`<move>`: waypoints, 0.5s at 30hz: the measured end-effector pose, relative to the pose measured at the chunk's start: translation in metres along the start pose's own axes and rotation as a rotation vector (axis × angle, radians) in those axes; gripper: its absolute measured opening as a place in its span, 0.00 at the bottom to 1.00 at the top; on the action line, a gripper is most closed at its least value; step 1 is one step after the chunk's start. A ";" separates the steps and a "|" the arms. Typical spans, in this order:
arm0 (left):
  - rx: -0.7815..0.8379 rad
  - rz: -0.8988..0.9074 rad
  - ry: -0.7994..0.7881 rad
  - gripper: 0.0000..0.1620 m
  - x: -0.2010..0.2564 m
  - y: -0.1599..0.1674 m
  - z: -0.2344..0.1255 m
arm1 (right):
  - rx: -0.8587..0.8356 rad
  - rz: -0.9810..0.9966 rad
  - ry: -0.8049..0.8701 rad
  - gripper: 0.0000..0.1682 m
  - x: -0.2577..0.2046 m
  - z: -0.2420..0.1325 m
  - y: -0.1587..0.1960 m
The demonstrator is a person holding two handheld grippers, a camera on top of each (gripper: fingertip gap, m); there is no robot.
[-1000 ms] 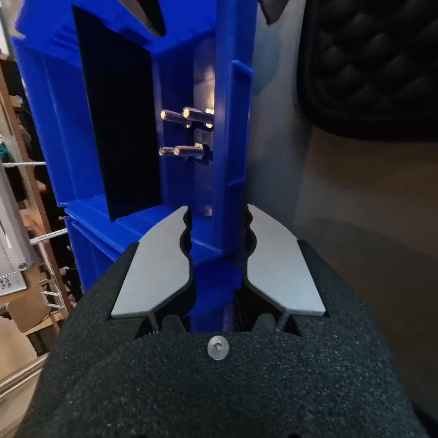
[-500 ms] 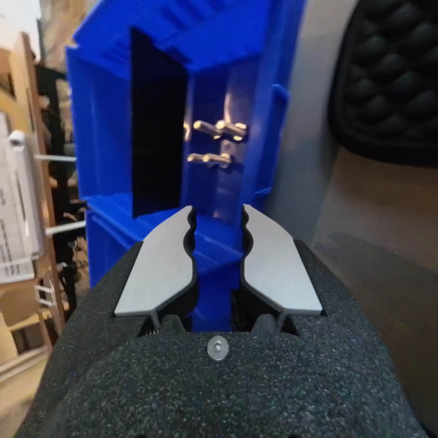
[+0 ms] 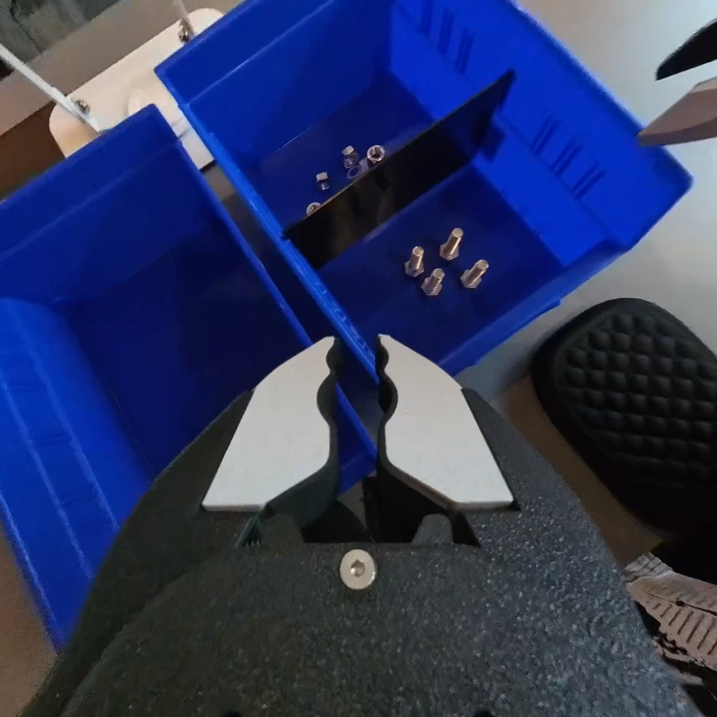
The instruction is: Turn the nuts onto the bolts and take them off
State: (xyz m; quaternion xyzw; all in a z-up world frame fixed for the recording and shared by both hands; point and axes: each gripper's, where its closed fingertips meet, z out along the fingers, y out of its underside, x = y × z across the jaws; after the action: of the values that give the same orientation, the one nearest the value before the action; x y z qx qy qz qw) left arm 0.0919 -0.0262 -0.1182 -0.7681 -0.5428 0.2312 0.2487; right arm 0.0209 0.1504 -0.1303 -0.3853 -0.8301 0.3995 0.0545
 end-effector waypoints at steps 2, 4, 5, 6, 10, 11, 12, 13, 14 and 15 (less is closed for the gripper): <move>-0.017 -0.021 0.000 0.11 0.002 0.003 0.006 | 0.018 0.027 -0.016 0.30 0.000 0.002 0.000; -0.030 -0.031 -0.033 0.12 0.001 0.005 0.010 | 0.006 0.022 -0.008 0.30 0.001 0.006 0.003; -0.037 -0.035 -0.046 0.12 0.002 0.006 0.012 | 0.003 0.016 -0.005 0.30 0.002 0.007 0.004; -0.048 -0.041 -0.055 0.12 0.002 0.008 0.014 | -0.001 0.015 0.002 0.30 0.002 0.010 0.005; -0.095 -0.065 -0.096 0.17 0.005 0.016 0.027 | -0.046 -0.021 0.048 0.32 0.006 0.020 0.012; -0.104 -0.068 -0.110 0.18 0.005 0.018 0.030 | -0.056 -0.033 0.064 0.33 0.007 0.022 0.012; -0.114 -0.072 -0.126 0.18 0.004 0.020 0.033 | -0.066 -0.048 0.084 0.33 0.009 0.024 0.013; -0.121 -0.077 -0.136 0.18 0.003 0.021 0.036 | -0.078 -0.059 0.096 0.33 0.010 0.026 0.014; -0.119 -0.086 -0.141 0.17 0.002 0.021 0.038 | -0.087 -0.067 0.102 0.33 0.010 0.029 0.014; -0.116 -0.093 -0.150 0.17 0.001 0.020 0.039 | -0.095 -0.077 0.118 0.33 0.011 0.031 0.015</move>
State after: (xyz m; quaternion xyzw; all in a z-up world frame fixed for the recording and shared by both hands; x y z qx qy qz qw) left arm 0.0824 -0.0257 -0.1616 -0.7357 -0.6076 0.2442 0.1732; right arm 0.0097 0.1444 -0.1637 -0.3779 -0.8578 0.3337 0.1002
